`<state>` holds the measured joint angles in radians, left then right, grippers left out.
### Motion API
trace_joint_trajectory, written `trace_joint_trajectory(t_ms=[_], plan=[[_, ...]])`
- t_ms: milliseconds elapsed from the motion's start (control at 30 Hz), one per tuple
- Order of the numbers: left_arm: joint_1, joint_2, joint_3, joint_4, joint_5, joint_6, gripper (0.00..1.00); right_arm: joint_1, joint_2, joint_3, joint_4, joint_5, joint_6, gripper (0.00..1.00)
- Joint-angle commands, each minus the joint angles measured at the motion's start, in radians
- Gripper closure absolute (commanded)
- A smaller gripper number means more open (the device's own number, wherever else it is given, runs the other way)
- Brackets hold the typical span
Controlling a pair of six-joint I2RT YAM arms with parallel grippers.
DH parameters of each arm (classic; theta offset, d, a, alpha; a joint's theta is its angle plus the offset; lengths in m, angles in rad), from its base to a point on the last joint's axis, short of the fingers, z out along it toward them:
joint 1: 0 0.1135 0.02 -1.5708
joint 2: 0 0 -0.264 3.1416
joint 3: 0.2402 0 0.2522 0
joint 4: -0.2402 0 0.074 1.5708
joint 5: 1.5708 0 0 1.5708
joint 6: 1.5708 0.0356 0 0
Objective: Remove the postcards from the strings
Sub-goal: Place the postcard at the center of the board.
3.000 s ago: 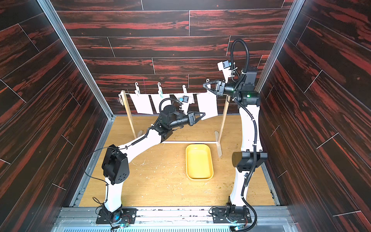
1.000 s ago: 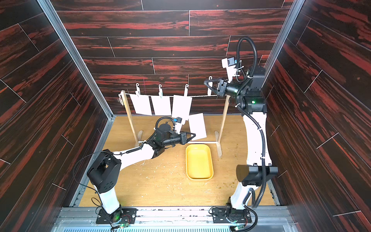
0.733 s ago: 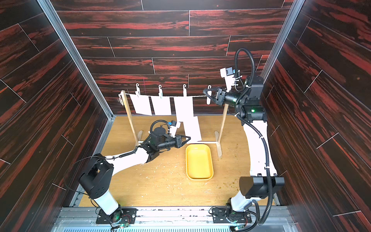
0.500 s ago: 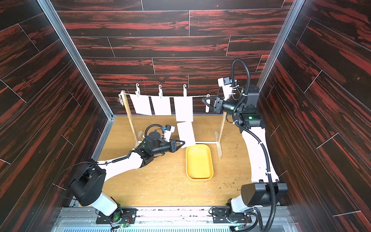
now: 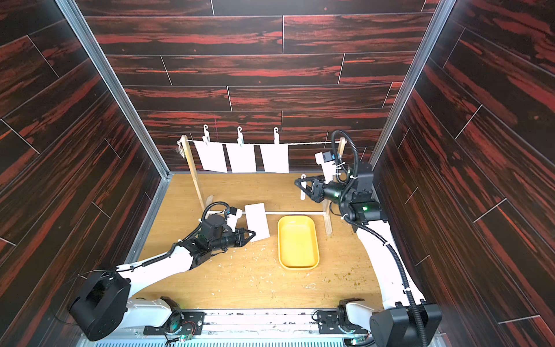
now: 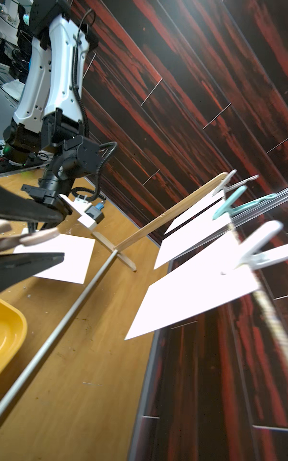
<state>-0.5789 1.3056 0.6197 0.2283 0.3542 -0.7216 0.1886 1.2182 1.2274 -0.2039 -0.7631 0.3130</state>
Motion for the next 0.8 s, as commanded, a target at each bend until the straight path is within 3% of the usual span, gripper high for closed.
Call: trace_joint_trajectory(t_ms=[0, 133, 500, 600, 767], plan=[[0.024, -0.103, -0.044, -0.178, -0.120, 0.002, 1.00, 0.060, -0.044, -0.093, 0.014, 0.083, -0.024, 0.83], [0.074, -0.166, -0.112, -0.231, -0.138, -0.016, 1.00, 0.117, -0.064, -0.197, 0.028, 0.132, -0.022, 0.84], [0.113, -0.121, -0.209, -0.172, -0.114, -0.107, 0.99, 0.176, -0.074, -0.434, 0.189, 0.160, 0.077, 0.84], [0.143, -0.124, -0.236, -0.156, -0.131, -0.128, 0.91, 0.178, -0.063, -0.490, 0.239, 0.174, 0.102, 0.84], [0.180, -0.142, -0.230, -0.212, -0.159, -0.134, 0.66, 0.180, -0.023, -0.549, 0.301, 0.201, 0.122, 0.84]])
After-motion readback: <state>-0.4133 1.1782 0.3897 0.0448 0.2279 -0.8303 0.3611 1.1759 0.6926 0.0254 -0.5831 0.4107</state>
